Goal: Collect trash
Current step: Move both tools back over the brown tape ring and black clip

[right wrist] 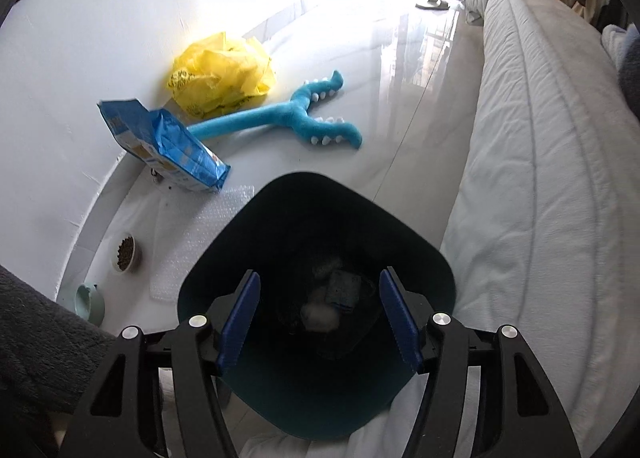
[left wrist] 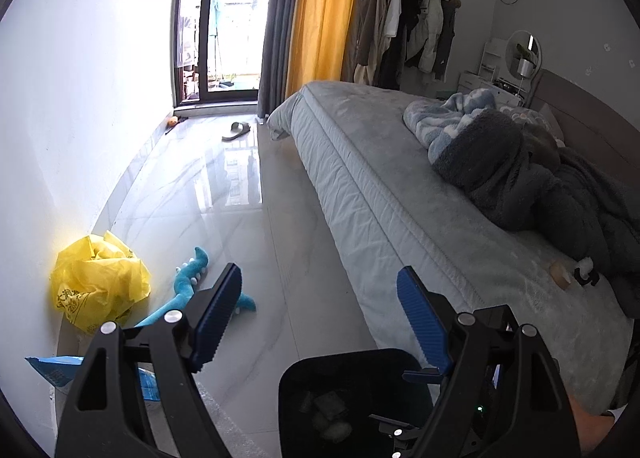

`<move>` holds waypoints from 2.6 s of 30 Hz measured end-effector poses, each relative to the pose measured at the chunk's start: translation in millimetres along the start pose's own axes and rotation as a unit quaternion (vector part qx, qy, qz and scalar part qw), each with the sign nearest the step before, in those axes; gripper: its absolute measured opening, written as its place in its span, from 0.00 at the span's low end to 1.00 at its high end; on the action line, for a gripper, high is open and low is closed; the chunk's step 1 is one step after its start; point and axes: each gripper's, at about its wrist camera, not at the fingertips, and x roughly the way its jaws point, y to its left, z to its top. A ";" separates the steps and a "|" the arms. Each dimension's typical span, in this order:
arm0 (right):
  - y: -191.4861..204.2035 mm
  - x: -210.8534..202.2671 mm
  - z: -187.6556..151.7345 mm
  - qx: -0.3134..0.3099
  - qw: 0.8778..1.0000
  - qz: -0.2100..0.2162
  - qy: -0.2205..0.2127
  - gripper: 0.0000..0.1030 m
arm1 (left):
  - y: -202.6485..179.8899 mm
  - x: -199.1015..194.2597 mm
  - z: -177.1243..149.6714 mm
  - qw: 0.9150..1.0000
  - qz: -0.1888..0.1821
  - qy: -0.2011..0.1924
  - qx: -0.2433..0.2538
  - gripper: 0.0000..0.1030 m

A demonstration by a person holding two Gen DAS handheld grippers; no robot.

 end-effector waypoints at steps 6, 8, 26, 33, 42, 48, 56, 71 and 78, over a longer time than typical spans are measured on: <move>-13.6 -35.9 -2.1 0.016 0.999 0.008 -0.043 0.61 | -23.7 -9.3 9.6 0.999 -0.013 -0.034 0.003 0.80; -16.7 -46.4 -3.1 0.020 0.998 0.011 -0.058 0.61 | -31.7 -11.1 12.6 0.999 -0.019 -0.039 0.002 0.80; -92.3 -131.5 -45.0 0.070 0.985 -0.050 -0.153 0.62 | -107.6 -11.1 23.7 0.995 -0.063 -0.072 0.011 0.80; -128.4 -159.0 -66.7 0.106 0.976 -0.074 -0.174 0.62 | -137.2 -0.6 18.8 0.994 -0.084 -0.064 0.016 0.80; -163.7 -183.8 -91.9 0.146 0.965 -0.099 -0.193 0.62 | -166.4 10.9 13.4 0.993 -0.097 -0.054 0.030 0.80; -181.4 -195.3 -110.2 0.160 0.958 -0.127 -0.199 0.63 | -189.1 17.7 9.1 0.992 -0.111 -0.047 0.038 0.80; -212.1 -214.0 -138.3 0.196 0.945 -0.156 -0.211 0.62 | -213.0 27.4 5.1 0.991 -0.126 -0.033 0.041 0.80; -260.3 -222.6 -185.1 0.260 0.926 -0.183 -0.202 0.62 | -263.9 55.0 -10.6 0.986 -0.160 0.009 0.052 0.79; -276.8 -222.4 -201.4 0.283 0.921 -0.183 -0.198 0.54 | -281.2 67.2 -18.0 0.985 -0.159 0.024 0.060 0.78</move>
